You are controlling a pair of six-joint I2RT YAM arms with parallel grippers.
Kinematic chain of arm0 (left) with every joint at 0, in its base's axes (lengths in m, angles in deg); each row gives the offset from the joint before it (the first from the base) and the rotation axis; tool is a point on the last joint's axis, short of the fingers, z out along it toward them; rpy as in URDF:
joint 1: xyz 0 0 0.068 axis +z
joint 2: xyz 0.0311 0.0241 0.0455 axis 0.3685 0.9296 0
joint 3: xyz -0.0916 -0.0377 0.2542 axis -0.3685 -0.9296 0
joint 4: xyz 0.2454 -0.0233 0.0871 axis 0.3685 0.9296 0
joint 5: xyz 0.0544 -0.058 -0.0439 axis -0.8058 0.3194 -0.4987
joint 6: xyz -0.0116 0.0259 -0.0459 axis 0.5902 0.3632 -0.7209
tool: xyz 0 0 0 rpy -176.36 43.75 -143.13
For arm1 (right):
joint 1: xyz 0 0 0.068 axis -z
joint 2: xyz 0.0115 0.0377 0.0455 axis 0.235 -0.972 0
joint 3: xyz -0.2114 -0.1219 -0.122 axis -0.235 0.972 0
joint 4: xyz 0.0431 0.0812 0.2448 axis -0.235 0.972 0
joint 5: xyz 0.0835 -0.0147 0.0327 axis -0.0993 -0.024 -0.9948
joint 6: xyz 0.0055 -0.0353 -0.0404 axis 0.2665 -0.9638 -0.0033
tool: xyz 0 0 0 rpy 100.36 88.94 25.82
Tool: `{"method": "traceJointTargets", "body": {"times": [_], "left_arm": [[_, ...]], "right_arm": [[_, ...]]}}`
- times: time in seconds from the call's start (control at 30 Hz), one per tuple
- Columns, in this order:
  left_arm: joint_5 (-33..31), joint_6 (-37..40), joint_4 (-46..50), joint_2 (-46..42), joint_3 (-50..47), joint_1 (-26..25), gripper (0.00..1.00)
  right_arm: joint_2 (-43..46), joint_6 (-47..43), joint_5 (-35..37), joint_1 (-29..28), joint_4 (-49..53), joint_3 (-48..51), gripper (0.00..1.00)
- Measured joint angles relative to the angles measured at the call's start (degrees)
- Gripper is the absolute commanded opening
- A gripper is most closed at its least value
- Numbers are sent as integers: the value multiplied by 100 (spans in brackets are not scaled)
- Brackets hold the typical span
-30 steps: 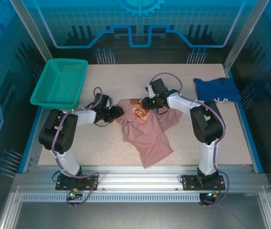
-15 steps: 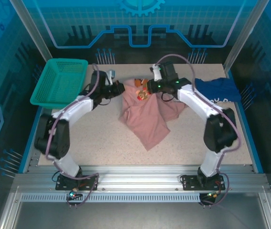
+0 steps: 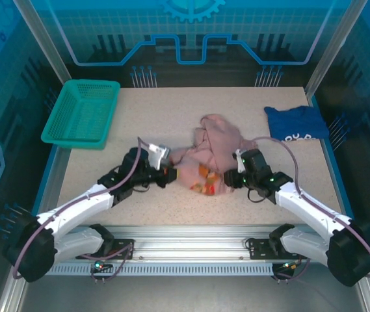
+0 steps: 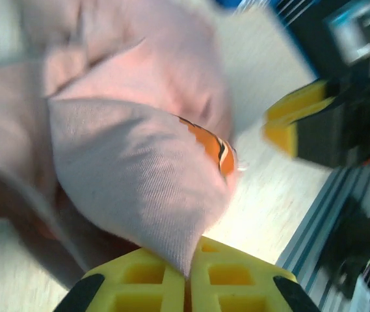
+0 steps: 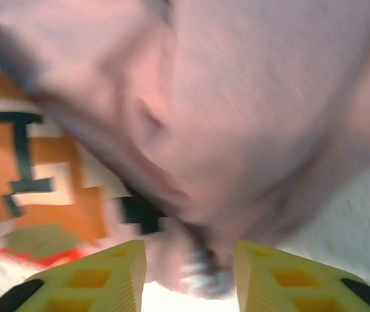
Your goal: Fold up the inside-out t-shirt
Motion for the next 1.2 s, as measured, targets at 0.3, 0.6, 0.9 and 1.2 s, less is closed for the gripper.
{"method": "traceJointTargets", "body": {"times": [0.3, 0.6, 0.9, 1.2], "left_arm": [[-702, -254, 492, -238, -243, -61, 63], [-1471, -898, 831, 907, 391, 343, 67], [-1075, -931, 743, 2721, 1207, 376, 34], [-798, -883, 577, 2640, 1163, 376, 0]], "right_arm": [[-581, 83, 122, -216, -291, -844, 50], [-2544, -184, 179, -713, -603, -2118, 52], [-4052, -452, 245, -708, -719, -2988, 21], [-3766, -688, 262, -621, -549, -3220, 0]]}}
